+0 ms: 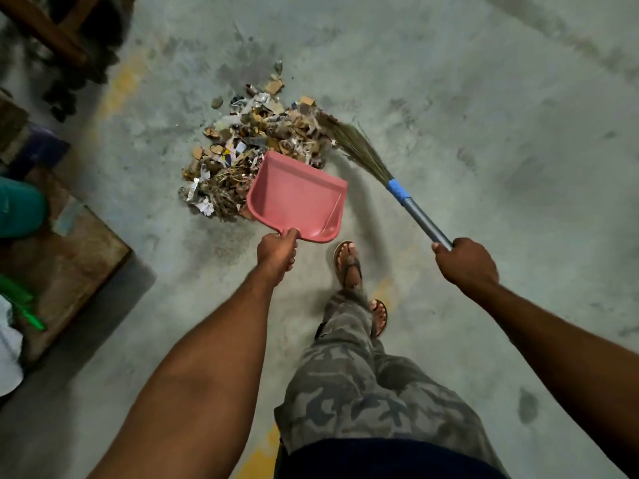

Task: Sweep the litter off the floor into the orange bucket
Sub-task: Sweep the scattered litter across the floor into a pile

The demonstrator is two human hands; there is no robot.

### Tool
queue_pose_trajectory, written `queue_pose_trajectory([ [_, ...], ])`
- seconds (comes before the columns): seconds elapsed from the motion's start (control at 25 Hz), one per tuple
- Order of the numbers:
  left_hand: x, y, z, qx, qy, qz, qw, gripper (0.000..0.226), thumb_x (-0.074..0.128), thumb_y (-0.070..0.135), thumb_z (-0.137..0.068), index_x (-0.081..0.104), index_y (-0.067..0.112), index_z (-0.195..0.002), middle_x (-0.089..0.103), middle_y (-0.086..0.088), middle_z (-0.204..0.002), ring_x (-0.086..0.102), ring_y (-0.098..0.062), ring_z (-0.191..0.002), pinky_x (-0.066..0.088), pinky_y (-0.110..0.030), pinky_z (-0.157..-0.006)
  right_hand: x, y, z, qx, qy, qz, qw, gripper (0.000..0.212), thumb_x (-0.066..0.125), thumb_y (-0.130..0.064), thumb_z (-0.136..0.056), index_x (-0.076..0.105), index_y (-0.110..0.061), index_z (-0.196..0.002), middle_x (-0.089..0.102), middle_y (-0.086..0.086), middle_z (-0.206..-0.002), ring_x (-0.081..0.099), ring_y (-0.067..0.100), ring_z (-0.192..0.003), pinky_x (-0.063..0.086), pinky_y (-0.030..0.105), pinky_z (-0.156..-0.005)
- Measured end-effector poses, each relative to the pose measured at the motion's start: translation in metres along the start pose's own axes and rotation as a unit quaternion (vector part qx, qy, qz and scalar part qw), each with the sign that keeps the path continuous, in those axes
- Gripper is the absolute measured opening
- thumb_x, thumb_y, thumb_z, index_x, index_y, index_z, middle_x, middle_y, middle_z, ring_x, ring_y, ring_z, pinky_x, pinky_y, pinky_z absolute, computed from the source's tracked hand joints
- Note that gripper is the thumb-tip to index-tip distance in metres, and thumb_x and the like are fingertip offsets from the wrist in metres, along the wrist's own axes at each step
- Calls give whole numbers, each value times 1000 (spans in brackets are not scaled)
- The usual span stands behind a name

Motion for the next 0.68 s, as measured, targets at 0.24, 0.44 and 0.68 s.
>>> queue_pose_trajectory([
  [0.24, 18, 23, -57, -22, 13, 3, 1000, 28, 68, 31, -90, 67, 9, -72, 55, -1, -51, 42, -13, -34, 32, -20, -38, 16, -82, -86, -19, -84, 38, 996, 50, 65, -48, -92, 65, -2, -111, 70, 20, -109, 69, 40, -97, 57, 39, -79],
  [0.44, 18, 48, -73, -52, 32, -3, 998, 30, 69, 31, -90, 65, 10, -69, 55, -2, -52, 43, -14, -34, 33, -20, -37, -9, -143, -101, -77, -77, 106, 988, 42, 60, -53, -94, 67, -13, -107, 70, 11, -102, 67, 33, -90, 49, 33, -71],
  [0.68, 30, 107, -71, -44, 22, -10, 999, 28, 67, 27, -90, 61, 11, -68, 53, -2, -50, 40, -12, -30, 30, -17, -35, -105, -110, -119, -122, 23, 185, 975, 42, 49, -50, -100, 64, -12, -109, 71, 17, -103, 66, 41, -95, 50, 41, -77],
])
Point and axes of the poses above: each hand's wrist, its own z-axis away from the middle knuckle, its own x-axis out of the palm, y = z × x, the point moved 9 cm from there along -z, towards the middle knuckle
